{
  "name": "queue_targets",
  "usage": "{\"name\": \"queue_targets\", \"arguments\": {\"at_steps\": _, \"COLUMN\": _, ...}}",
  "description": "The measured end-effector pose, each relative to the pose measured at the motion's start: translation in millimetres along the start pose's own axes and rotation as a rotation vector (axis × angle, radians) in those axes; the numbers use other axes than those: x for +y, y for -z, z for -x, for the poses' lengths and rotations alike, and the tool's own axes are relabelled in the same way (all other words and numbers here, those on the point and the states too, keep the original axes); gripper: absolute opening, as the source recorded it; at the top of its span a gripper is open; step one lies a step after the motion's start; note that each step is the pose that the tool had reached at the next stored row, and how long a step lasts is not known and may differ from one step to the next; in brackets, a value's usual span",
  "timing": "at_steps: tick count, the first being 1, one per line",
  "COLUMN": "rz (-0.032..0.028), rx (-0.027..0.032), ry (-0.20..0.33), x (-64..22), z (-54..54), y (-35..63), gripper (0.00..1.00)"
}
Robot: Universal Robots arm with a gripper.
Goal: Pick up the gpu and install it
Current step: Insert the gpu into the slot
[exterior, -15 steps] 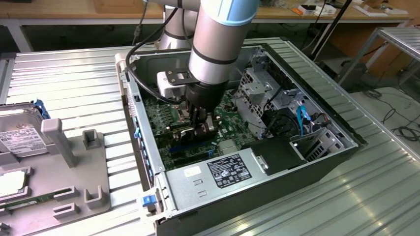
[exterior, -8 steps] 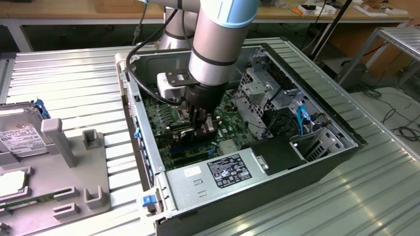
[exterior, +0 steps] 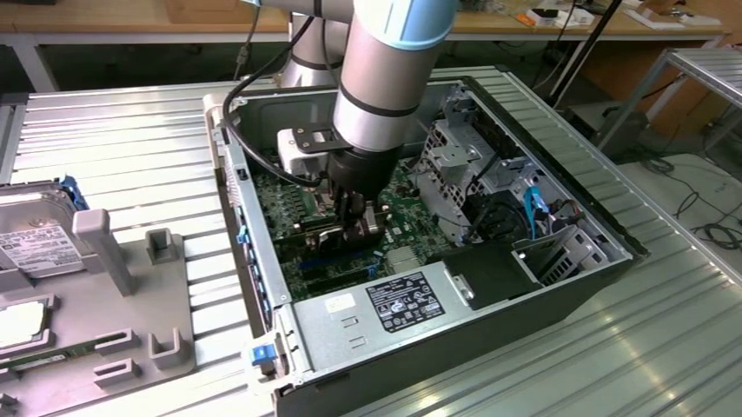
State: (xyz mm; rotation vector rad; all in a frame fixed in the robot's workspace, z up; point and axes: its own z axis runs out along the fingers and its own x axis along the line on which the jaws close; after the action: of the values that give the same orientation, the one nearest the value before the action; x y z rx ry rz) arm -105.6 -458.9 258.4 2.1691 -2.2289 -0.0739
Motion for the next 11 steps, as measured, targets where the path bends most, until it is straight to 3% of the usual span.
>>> {"name": "queue_targets", "arguments": {"at_steps": 2, "rz": 0.0022, "rx": 0.0002, "ry": -0.003, "x": -1.0, "z": 0.5, "y": 0.2, "gripper": 0.27}}
{"name": "queue_targets", "arguments": {"at_steps": 11, "rz": 0.0016, "rx": -0.0024, "ry": -0.004, "x": -1.6, "z": 0.5, "y": -1.9, "gripper": 0.27}}
